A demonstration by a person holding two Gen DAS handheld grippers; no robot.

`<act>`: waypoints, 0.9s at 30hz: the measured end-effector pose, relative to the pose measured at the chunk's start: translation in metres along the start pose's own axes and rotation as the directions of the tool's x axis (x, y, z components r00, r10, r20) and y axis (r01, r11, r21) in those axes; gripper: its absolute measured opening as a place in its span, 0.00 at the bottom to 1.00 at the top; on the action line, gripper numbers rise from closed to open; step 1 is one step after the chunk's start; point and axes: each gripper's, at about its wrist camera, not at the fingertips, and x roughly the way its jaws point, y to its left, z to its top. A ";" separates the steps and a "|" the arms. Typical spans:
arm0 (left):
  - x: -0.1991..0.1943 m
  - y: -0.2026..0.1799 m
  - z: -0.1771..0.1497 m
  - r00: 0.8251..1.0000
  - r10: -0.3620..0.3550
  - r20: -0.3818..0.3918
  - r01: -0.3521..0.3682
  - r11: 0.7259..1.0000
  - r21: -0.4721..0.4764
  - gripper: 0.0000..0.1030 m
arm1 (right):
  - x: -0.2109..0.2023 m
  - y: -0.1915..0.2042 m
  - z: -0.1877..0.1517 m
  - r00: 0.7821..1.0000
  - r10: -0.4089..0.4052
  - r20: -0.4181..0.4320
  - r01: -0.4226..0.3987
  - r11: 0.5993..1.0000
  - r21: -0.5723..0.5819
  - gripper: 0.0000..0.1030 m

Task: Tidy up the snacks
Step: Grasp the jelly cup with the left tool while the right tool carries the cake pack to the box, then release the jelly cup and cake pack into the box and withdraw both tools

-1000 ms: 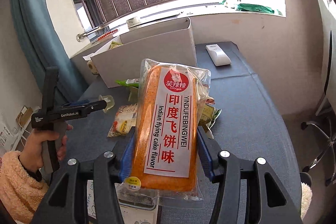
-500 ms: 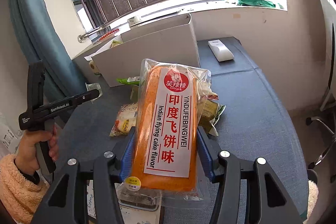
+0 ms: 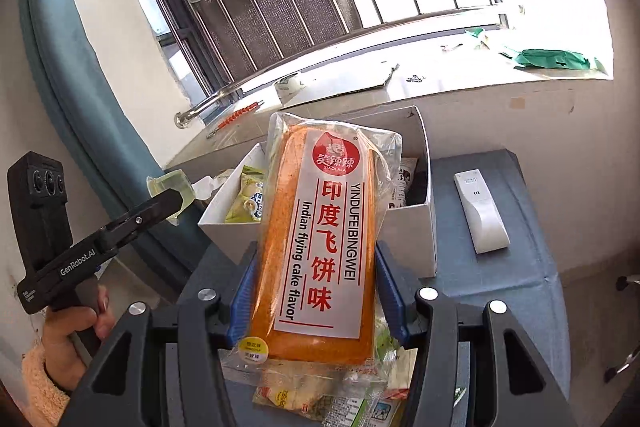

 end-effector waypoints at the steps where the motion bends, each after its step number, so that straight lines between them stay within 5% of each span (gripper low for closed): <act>1: 0.008 0.001 0.009 1.000 0.001 -0.006 -0.001 1.000 -0.003 0.48 | 0.011 -0.002 0.013 1.000 0.002 -0.011 -0.002 1.000 0.005 0.57; 10: 0.073 0.021 0.058 0.993 0.092 -0.078 -0.092 0.996 0.002 0.48 | 0.092 -0.019 0.093 0.993 -0.053 -0.107 0.052 0.999 -0.011 0.61; 11: 0.079 0.024 0.059 0.990 0.096 -0.099 -0.097 0.995 -0.001 0.54 | 0.098 -0.023 0.098 0.991 -0.052 -0.122 0.051 0.999 -0.004 0.73; 13: 0.087 0.028 0.059 0.987 0.086 -0.137 -0.089 0.996 -0.015 0.87 | 0.107 -0.032 0.101 0.987 -0.036 -0.154 0.041 0.999 0.024 0.99; 14: 0.086 0.029 0.057 0.986 0.091 -0.137 -0.095 0.995 -0.017 1.00 | 0.107 -0.037 0.102 0.987 -0.039 -0.154 0.045 0.998 0.034 1.00; 20: 0.075 0.031 0.046 0.980 0.156 -0.126 -0.156 0.988 0.008 1.00 | 0.086 -0.046 0.098 0.993 -0.083 -0.087 0.087 0.995 0.047 1.00; 27: 0.042 0.021 0.039 0.986 0.136 -0.092 -0.134 0.991 0.031 1.00 | 0.054 -0.018 0.089 0.995 -0.089 -0.045 0.086 0.995 -0.050 1.00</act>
